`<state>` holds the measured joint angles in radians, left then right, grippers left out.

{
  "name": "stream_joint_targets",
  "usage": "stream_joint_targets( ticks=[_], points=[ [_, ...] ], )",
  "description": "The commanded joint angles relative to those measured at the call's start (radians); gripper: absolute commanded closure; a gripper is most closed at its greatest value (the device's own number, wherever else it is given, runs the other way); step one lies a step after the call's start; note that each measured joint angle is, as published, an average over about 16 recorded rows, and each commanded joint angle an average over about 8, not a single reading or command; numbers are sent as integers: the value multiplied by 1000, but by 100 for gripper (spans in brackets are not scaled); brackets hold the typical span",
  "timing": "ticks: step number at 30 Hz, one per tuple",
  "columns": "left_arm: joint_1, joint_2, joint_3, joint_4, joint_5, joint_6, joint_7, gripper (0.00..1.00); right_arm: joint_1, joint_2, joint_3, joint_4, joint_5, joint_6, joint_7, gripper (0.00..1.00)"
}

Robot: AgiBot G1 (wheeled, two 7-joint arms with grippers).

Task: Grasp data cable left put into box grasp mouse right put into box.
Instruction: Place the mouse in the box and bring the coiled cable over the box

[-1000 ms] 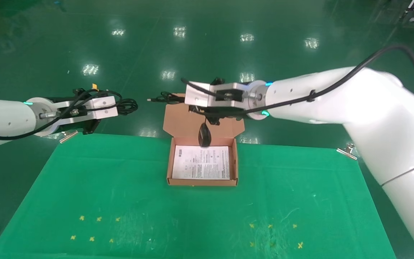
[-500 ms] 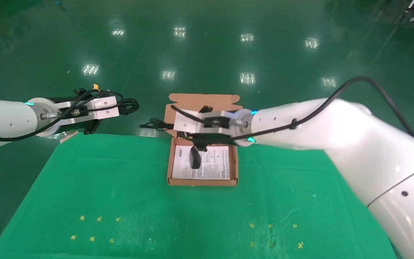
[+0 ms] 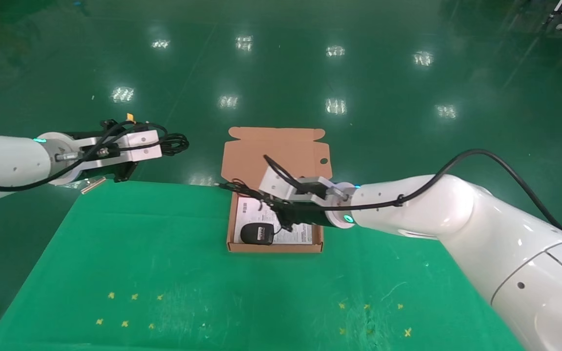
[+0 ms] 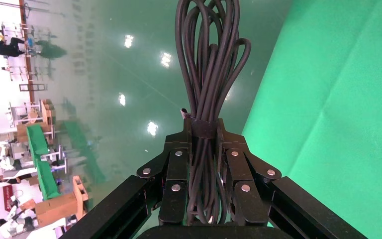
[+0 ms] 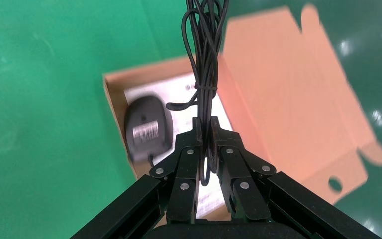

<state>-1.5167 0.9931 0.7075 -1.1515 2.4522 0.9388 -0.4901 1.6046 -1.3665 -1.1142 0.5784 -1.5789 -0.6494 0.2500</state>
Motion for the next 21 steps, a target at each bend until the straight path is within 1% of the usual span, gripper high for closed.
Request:
stream_joint_targets(
  ticks=[1, 5, 6, 13, 14, 21],
  points=[
    [0, 0, 0, 0, 0, 0, 0, 100, -2, 0, -14, -29, 18, 7, 15, 100],
    [0, 0, 0, 0, 0, 0, 0, 100, -2, -1, -46, -55, 39, 17, 26, 99],
    [0, 0, 0, 0, 0, 0, 0, 100, -1, -2, -54, -60, 44, 19, 29, 93],
    [0, 0, 0, 0, 0, 0, 0, 100, 9, -3, -104, -80, 72, 14, 41, 6],
    [0, 0, 0, 0, 0, 0, 0, 100, 10, -3, -108, -82, 75, 13, 41, 0],
    [1, 1, 0, 0, -1, 0, 0, 100, 12, 5, -111, -73, 79, 10, 42, 0]
  ],
)
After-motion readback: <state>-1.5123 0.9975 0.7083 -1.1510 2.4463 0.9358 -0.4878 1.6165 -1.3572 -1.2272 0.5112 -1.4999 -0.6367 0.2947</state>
